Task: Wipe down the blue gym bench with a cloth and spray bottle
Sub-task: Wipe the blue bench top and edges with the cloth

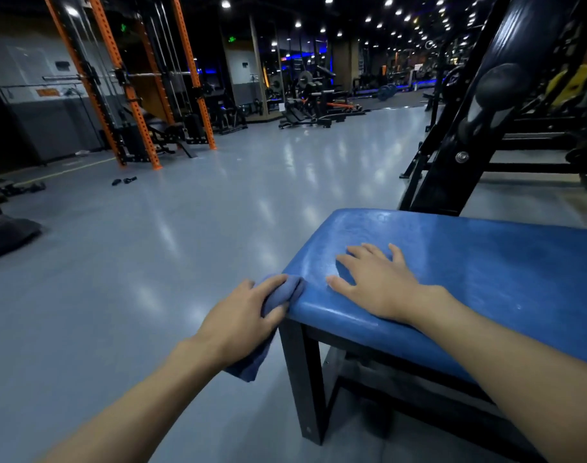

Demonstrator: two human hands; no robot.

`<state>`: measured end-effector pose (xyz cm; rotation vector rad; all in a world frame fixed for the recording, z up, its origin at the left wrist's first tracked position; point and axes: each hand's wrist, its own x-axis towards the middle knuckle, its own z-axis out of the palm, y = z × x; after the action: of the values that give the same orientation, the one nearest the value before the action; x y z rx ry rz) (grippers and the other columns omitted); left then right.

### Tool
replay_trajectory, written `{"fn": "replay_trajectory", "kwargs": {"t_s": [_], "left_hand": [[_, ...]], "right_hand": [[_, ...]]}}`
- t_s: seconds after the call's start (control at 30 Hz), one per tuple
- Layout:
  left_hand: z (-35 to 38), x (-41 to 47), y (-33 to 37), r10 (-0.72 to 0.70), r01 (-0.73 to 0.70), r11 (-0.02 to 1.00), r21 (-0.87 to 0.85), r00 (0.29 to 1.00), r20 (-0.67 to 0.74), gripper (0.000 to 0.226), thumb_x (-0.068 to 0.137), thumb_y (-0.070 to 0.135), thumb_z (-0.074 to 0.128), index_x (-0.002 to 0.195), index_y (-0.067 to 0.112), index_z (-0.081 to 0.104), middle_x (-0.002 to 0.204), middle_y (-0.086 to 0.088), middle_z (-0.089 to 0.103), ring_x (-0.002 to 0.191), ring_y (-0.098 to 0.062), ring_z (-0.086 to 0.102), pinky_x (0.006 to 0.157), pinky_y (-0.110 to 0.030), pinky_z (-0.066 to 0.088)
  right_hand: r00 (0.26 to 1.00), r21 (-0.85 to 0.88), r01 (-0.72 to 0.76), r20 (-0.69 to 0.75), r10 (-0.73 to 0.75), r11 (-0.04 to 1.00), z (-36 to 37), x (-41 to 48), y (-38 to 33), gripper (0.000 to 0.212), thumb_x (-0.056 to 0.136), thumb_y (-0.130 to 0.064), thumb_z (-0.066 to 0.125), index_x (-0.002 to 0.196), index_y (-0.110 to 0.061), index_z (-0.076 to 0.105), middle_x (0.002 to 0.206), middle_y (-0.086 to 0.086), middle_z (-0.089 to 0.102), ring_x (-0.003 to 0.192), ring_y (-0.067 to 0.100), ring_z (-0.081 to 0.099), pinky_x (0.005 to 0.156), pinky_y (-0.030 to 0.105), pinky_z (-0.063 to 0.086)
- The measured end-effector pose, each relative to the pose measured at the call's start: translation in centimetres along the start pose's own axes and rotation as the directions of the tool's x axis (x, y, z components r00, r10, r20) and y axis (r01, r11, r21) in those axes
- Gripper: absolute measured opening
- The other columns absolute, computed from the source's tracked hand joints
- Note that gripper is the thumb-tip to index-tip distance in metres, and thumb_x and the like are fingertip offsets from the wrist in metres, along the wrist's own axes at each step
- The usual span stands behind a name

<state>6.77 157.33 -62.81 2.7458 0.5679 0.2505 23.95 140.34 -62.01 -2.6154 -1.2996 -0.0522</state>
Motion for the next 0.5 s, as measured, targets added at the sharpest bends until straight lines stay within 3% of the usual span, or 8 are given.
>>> {"fn": "replay_trajectory", "kwargs": {"t_s": [0.07,0.2,0.27,0.33,0.5], "left_hand": [[-1.7,-1.0,0.2,0.038,-0.037,0.997,0.066,0.999,-0.016,0.046,0.075,0.064,0.028,0.119,0.065,0.041,0.091,0.009,0.054,0.086,-0.019,0.061,0.078,-0.04,0.052],[-2.9,-2.0,3.8,0.188,-0.197,0.979,-0.06,0.974,-0.128,0.054,0.073,0.06,0.029,0.125,0.059,0.043,0.096,0.008,0.06,0.091,-0.021,0.061,0.081,-0.042,0.052],[-2.8,-2.1,6.9,0.286,-0.298,0.953,-0.061,0.945,-0.156,0.06,0.073,0.06,0.032,0.132,0.054,0.04,0.105,0.004,0.061,0.099,-0.024,0.062,0.085,-0.043,0.051],[-2.7,-2.3,10.2,0.35,-0.374,0.922,-0.097,0.915,-0.201,0.063,0.079,0.053,0.044,0.14,0.046,0.034,0.117,0.005,0.062,0.106,-0.024,0.062,0.087,-0.042,0.051],[-2.6,-1.5,19.2,0.546,-0.561,0.814,-0.149,0.827,-0.13,0.074,0.085,0.046,0.062,0.144,0.022,0.026,0.092,0.006,0.066,0.086,-0.019,0.065,0.075,-0.037,0.051]], "right_hand": [[0.996,0.048,-0.005,-0.086,0.01,0.999,-0.4,-1.7,-0.9,0.043,0.097,-0.053,0.031,0.108,-0.025,0.061,0.115,-0.009,0.055,0.125,0.016,0.04,0.113,0.056,0.011],[0.965,0.335,-0.089,-0.204,0.164,0.938,-2.5,-6.0,-2.0,0.043,0.098,-0.046,0.035,0.078,-0.016,0.059,0.073,-0.004,0.063,0.078,0.017,0.057,0.097,0.047,0.039],[0.958,0.635,-0.119,-0.127,0.255,0.763,-4.7,-7.9,-2.4,0.044,0.1,-0.046,0.037,0.082,-0.016,0.063,0.075,-0.001,0.07,0.074,0.023,0.064,0.09,0.047,0.049],[0.955,0.804,-0.176,-0.001,0.298,0.568,-7.2,-10.2,-2.4,0.047,0.1,-0.047,0.037,0.085,-0.012,0.064,0.08,0.008,0.074,0.072,0.024,0.067,0.084,0.04,0.05],[0.928,0.888,-0.167,-0.005,0.373,0.428,-11.3,-16.6,2.0,0.037,0.095,-0.041,0.055,0.091,-0.006,0.066,0.078,0.008,0.07,0.077,0.019,0.067,0.074,0.036,0.049]]}}
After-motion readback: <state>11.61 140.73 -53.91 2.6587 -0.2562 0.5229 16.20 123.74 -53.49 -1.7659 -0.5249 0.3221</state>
